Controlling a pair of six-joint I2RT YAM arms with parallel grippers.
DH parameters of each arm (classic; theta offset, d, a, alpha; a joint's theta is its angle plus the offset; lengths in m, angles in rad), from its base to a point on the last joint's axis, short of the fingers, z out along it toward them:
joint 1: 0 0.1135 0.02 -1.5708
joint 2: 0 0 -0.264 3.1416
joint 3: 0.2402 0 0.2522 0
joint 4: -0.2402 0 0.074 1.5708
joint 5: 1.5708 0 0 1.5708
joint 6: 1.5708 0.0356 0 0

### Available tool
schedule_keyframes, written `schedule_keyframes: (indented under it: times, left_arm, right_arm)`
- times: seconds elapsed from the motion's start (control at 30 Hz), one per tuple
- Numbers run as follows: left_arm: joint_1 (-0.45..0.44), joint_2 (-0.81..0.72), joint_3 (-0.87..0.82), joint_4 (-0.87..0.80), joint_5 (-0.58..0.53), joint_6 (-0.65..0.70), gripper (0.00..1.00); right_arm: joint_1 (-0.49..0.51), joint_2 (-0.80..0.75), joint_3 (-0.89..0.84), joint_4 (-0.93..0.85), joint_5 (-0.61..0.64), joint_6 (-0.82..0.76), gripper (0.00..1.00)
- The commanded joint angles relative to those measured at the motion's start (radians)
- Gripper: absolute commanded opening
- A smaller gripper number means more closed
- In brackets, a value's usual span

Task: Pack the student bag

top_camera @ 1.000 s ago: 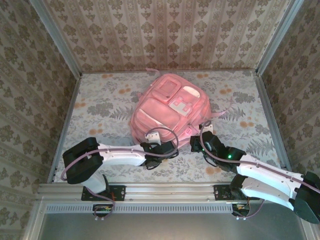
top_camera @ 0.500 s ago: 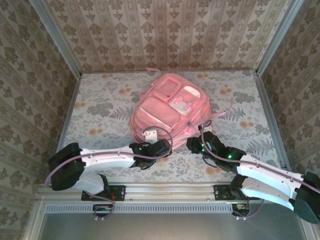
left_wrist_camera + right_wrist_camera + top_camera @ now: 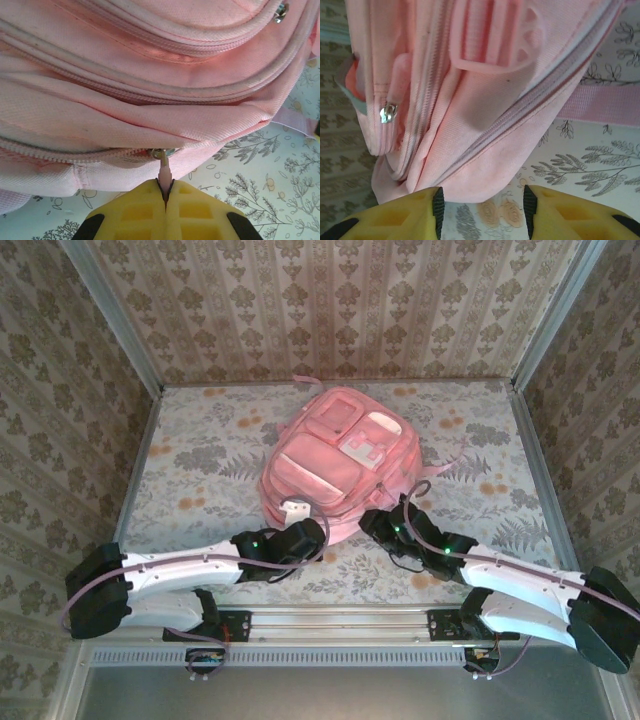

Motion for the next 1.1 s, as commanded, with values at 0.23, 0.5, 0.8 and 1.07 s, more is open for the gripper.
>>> schedule_keyframes:
  times: [0.23, 0.5, 0.8, 1.07]
  left_arm:
    - [0.003, -0.008, 0.008, 0.127, 0.108, 0.092, 0.00]
    - [0.002, 0.023, 0.050, 0.138, 0.175, 0.163, 0.00]
    - [0.005, -0.028, 0.019, 0.086, 0.175, 0.240, 0.00]
    - [0.030, -0.083, 0.006, -0.028, 0.148, 0.264, 0.00]
  right_arm:
    - [0.040, 0.075, -0.045, 0.234, 0.038, 0.261, 0.62]
    - [0.041, 0.174, -0.023, 0.324, 0.039, 0.251, 0.47]
    - [0.035, 0.107, -0.018, 0.172, 0.141, 0.184, 0.00]
    - [0.007, 0.028, 0.013, 0.002, 0.178, 0.114, 0.00]
